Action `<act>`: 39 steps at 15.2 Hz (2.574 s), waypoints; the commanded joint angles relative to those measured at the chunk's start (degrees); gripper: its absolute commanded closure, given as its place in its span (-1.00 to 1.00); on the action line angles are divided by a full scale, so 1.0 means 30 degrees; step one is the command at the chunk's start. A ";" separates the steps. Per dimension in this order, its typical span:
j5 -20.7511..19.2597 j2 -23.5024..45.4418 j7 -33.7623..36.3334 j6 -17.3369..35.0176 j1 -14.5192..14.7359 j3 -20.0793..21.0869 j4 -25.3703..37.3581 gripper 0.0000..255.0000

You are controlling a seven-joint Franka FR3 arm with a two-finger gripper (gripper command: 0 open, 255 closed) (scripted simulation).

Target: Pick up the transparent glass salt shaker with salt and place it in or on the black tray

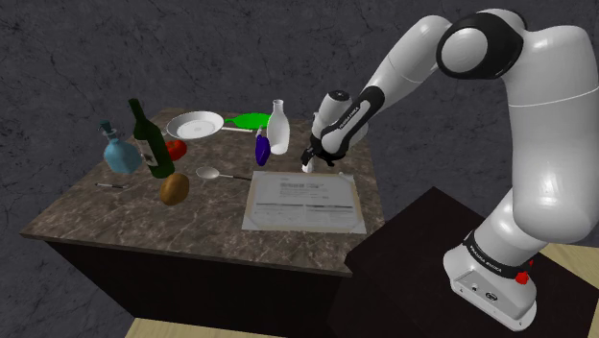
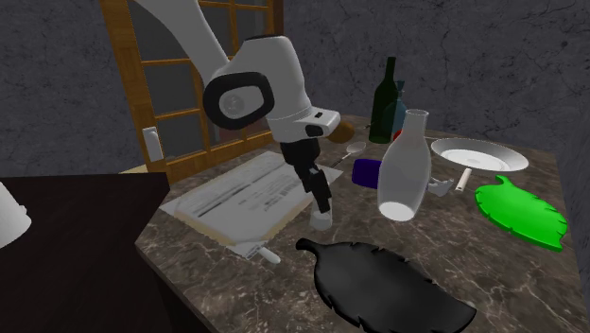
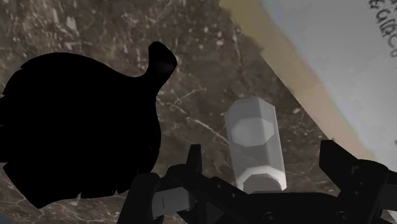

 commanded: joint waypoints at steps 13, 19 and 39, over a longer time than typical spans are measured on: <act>-0.0003 0.0041 0.0009 0.0039 0.0011 -0.0008 0.0006 1.00; 0.0047 -0.0910 -0.0074 -0.0654 -0.0082 0.0107 -0.0252 1.00; 0.1316 -0.3808 -0.2855 -0.4093 -0.2287 0.0916 0.0320 1.00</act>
